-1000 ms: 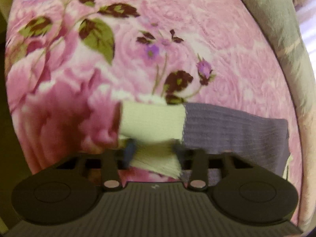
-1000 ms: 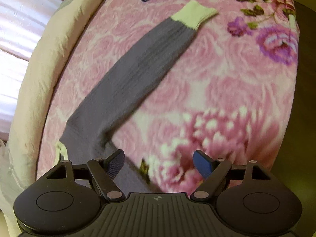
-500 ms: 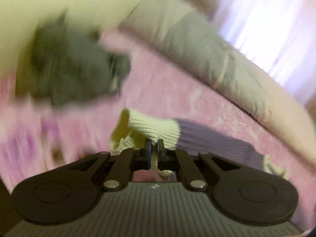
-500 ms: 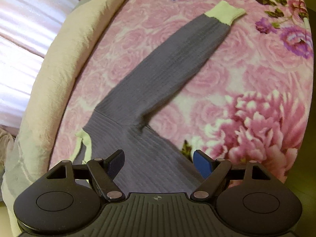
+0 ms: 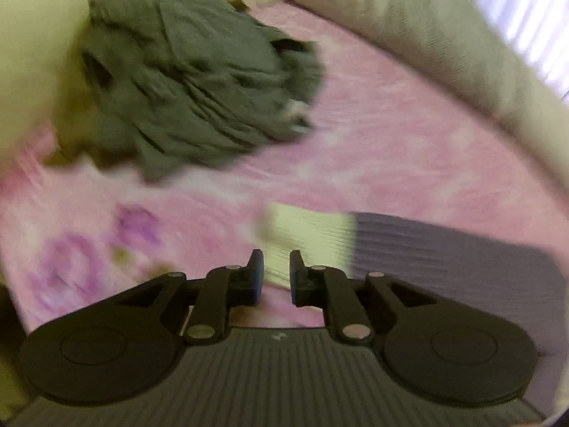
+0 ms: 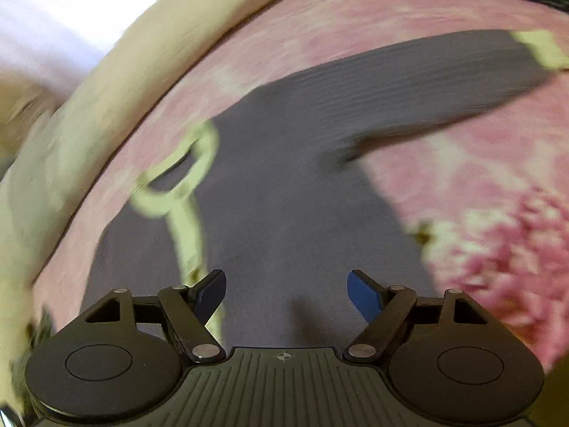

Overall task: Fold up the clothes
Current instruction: 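Grasp the cardigan's button placket with the right gripper and smooth the front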

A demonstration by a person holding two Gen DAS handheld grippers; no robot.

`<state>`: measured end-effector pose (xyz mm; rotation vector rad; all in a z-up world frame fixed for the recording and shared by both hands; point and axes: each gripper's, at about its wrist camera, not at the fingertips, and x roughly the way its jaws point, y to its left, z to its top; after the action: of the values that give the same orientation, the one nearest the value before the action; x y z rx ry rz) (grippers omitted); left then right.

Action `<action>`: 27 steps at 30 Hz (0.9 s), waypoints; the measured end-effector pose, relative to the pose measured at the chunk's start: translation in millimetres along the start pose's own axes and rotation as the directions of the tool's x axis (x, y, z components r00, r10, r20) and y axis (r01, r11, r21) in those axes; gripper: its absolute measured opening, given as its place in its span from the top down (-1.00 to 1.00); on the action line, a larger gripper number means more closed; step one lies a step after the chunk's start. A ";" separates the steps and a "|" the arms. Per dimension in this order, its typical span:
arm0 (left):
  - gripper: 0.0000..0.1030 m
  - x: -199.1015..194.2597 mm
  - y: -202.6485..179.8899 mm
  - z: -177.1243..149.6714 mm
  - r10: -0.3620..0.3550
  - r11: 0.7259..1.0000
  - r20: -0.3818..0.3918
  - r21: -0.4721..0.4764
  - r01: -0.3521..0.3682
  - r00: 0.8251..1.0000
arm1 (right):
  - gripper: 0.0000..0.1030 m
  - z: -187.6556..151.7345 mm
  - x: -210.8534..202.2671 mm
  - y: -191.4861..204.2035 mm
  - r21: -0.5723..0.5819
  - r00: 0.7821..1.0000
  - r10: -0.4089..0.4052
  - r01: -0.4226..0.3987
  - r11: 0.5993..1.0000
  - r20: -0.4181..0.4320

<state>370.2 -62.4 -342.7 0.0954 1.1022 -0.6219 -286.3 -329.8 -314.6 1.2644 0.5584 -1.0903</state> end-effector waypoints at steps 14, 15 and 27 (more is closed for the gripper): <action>0.81 -11.5 -86.3 -122.6 -0.414 0.910 -0.253 -0.137 0.391 0.874 | 0.20 -10.3 134.8 27.7 -0.173 0.908 0.345 -0.389 0.905 -0.239; 0.81 -11.4 -88.2 -124.9 -0.416 0.909 -0.254 -0.139 0.393 0.873 | 0.20 -10.3 139.0 25.5 -0.169 0.897 0.366 -0.412 0.895 -0.248; 0.81 -15.5 -122.0 -158.6 -0.395 0.916 -0.288 -0.060 0.395 0.872 | 0.98 -12.9 145.0 -3.1 -0.067 0.934 0.288 -0.307 0.949 -0.211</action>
<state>175.4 -98.0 -375.6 -0.0426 1.4286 -1.0003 -224.6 -366.4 -441.3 1.3295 0.5420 -0.6794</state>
